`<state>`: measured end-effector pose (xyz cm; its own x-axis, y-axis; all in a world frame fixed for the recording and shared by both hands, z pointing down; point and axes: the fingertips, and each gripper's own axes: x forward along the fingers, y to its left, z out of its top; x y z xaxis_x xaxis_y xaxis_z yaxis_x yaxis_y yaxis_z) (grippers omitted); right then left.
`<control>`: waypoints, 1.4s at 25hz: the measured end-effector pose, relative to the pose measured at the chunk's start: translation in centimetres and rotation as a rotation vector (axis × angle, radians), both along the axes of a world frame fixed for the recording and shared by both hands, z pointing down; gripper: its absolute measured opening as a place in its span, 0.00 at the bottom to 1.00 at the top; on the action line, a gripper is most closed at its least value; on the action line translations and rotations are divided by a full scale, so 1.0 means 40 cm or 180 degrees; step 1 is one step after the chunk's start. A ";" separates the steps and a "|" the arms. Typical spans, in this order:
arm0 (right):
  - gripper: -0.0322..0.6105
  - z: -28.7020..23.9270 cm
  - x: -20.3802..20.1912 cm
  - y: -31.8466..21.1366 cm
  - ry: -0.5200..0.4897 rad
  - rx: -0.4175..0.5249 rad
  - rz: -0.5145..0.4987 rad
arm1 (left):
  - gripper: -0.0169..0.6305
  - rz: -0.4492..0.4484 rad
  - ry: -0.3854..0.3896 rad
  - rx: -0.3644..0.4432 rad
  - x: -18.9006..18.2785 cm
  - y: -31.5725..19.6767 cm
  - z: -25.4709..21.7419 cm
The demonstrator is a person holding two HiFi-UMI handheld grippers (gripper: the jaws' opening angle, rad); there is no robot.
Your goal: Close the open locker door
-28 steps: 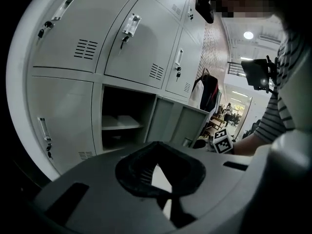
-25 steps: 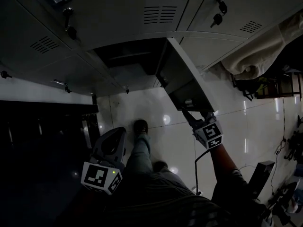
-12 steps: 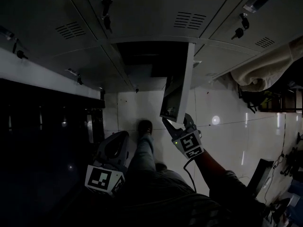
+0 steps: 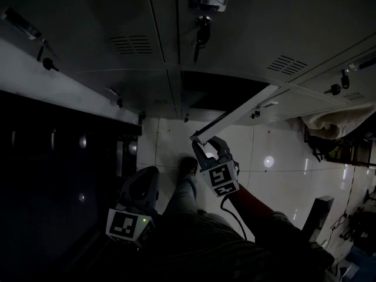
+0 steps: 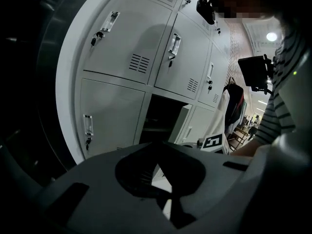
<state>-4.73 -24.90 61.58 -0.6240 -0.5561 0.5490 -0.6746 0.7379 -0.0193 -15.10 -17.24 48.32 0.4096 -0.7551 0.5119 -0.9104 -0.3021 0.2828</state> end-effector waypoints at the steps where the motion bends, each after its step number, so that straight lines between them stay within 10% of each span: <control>1: 0.25 0.000 -0.018 -0.023 -0.0007 0.0001 0.0057 | 0.03 -0.0017 0.0000 -0.0005 -0.013 -0.014 0.001; 21: 0.11 0.003 -0.118 -0.362 -0.0057 0.0176 0.0703 | 0.03 -0.0231 -0.0083 0.0360 -0.146 -0.300 -0.019; 35: 0.26 0.008 -0.129 -0.348 -0.0009 -0.0108 0.0765 | 0.03 -0.0303 -0.0072 0.0339 -0.153 -0.275 -0.016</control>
<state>-9.90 -38.83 61.89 -0.4774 -0.6701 0.5684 -0.8307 0.5551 -0.0434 -21.23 -28.25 47.69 0.3228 -0.8405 0.4351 -0.9421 -0.2413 0.2329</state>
